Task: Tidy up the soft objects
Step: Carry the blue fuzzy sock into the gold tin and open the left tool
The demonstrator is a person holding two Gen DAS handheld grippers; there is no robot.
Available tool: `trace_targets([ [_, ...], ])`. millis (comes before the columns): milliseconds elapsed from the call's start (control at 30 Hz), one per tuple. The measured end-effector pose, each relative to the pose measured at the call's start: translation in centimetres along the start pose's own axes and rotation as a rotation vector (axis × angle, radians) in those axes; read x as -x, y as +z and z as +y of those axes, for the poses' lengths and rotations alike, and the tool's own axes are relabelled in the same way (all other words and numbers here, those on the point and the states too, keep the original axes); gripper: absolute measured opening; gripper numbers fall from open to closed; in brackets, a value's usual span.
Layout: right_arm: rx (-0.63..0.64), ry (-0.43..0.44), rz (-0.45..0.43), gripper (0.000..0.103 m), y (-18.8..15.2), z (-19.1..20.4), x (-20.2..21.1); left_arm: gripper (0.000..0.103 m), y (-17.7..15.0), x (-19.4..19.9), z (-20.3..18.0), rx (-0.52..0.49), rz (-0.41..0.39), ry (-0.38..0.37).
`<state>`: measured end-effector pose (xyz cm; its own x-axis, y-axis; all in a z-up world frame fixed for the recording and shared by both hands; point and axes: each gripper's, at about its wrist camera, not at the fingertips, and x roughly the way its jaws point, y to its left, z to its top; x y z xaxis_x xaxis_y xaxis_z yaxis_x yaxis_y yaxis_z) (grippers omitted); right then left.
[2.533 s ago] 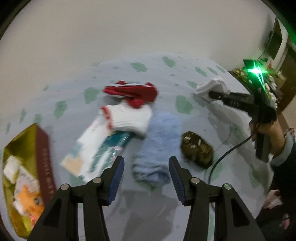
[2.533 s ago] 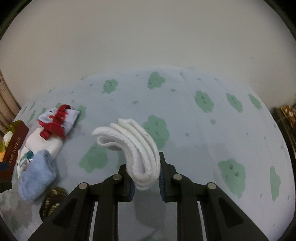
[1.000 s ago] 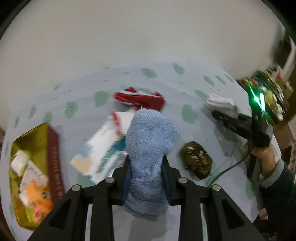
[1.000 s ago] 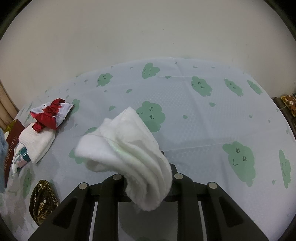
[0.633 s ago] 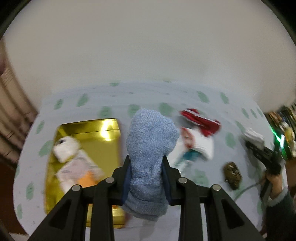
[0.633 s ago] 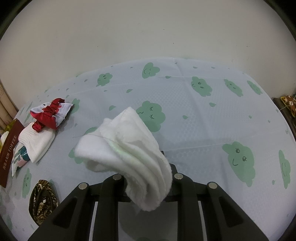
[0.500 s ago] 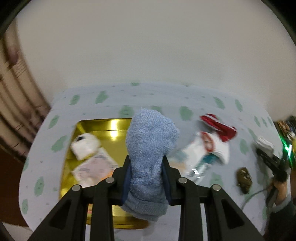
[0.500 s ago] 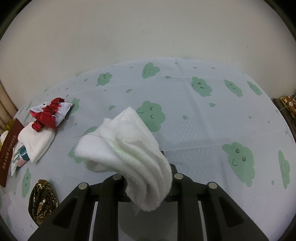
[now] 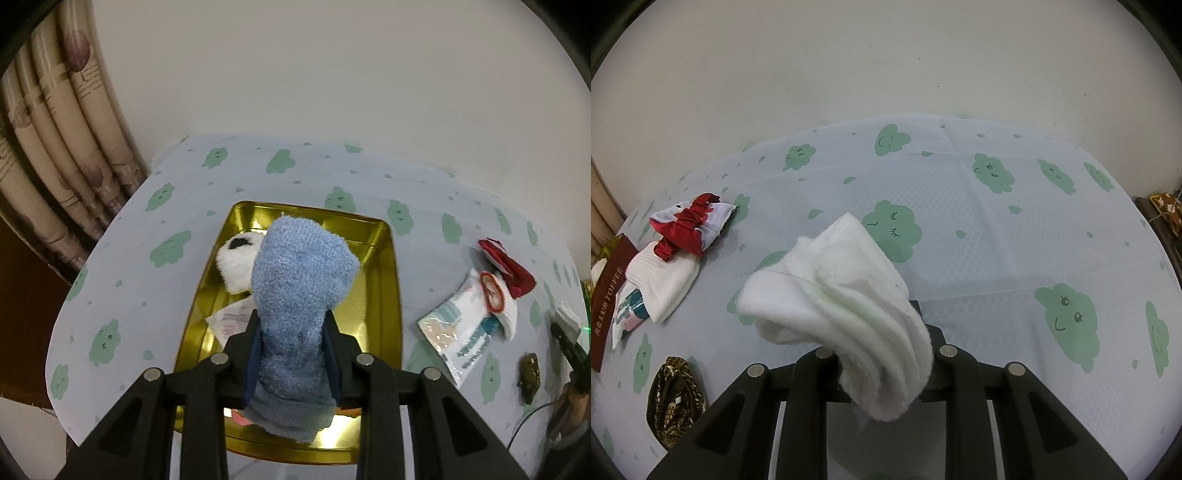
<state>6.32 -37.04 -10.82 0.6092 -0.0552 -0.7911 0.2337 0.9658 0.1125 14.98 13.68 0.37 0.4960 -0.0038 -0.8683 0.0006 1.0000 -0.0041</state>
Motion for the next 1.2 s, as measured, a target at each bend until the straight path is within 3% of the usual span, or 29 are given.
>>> trace_targets([
  [767,0.002,0.002,-0.001,0.02,0.0,0.0,0.0,0.03,0.7,-4.2,3.5,0.069,0.073,0.063],
  [1033,0.007,-0.001,-0.001,0.021,0.0,0.0,0.0,0.038,0.6,-4.6,3.7,0.079,0.111,0.059],
  [1200,0.008,0.002,-0.001,0.022,0.0,0.0,-0.1,0.041,0.4,-3.5,3.6,0.065,0.094,0.033],
])
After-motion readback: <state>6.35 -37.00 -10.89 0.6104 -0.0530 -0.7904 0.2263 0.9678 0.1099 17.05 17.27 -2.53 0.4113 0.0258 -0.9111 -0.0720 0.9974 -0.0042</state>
